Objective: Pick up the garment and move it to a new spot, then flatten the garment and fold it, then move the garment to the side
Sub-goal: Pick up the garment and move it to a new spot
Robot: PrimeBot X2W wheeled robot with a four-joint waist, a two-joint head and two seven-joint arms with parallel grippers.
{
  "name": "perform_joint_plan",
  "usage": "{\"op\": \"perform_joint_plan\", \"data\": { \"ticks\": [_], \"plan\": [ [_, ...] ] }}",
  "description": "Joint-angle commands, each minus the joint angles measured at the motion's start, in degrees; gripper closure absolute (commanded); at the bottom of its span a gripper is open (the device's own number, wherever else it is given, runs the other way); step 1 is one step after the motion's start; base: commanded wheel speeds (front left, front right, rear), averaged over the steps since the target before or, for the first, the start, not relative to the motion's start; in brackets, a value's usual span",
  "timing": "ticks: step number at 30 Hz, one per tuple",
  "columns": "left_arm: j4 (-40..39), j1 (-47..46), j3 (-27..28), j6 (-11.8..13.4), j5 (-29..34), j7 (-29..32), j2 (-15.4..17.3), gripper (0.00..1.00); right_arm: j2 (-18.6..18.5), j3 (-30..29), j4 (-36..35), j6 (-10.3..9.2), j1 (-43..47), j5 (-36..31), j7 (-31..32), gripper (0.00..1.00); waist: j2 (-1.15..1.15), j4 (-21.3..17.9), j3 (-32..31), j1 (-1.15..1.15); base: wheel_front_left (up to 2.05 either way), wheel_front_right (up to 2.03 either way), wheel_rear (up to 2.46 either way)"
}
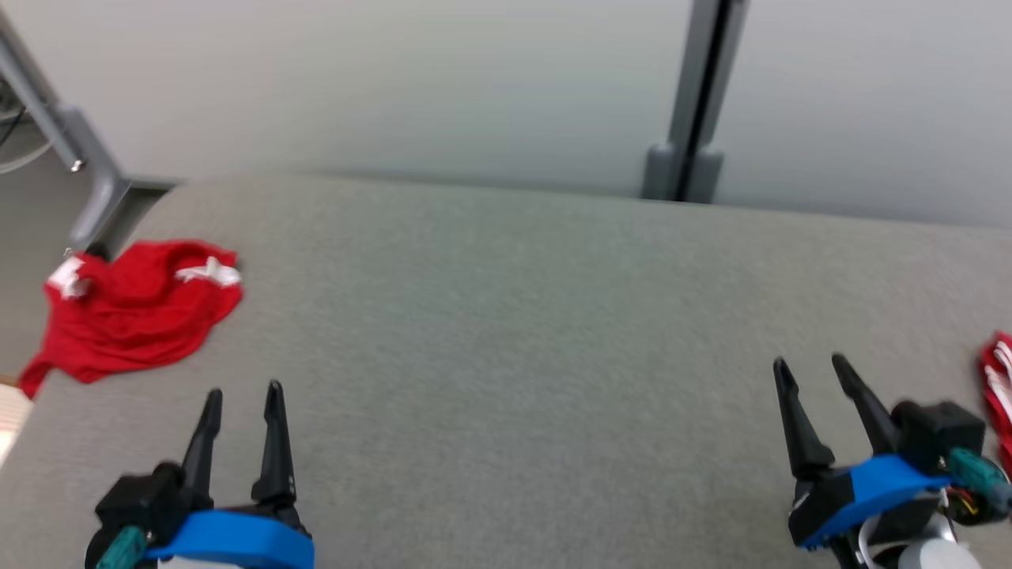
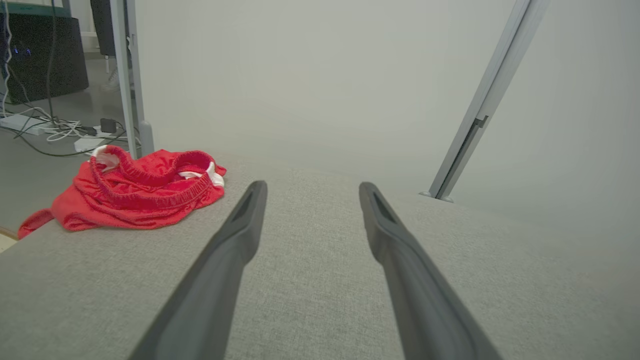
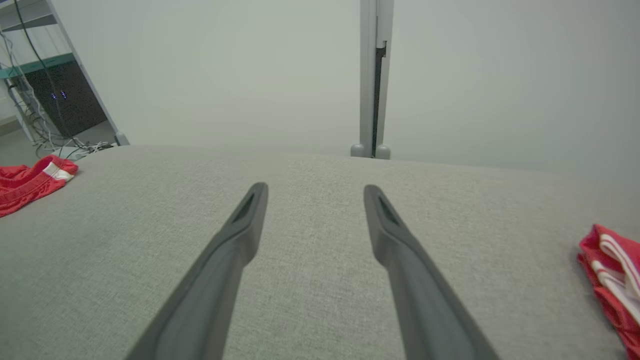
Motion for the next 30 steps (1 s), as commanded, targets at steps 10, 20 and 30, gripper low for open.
{"op": "perform_joint_plan", "data": {
  "ticks": [10,20,30],
  "plan": [
    [-0.06,1.26,0.67,0.66,-0.49,0.0,0.06,0.0,-0.69,1.62,1.57,0.04,0.83,-2.46,0.21,0.0,0.0,13.71,1.78,-0.01,0.0,0.0,0.0],
    [-0.46,2.3,1.56,1.14,-0.84,-0.23,0.11,0.0,-0.51,2.22,2.4,0.04,0.96,-2.79,-0.58,0.0,0.0,18.08,1.37,-0.01,0.0,0.0,0.0],
    [-2.06,1.33,3.41,1.18,-1.91,-0.42,-0.14,0.0,-0.63,2.08,1.22,0.04,0.68,-2.89,-0.56,0.0,0.0,18.26,2.44,-0.01,0.0,0.0,0.0]
  ]
}}
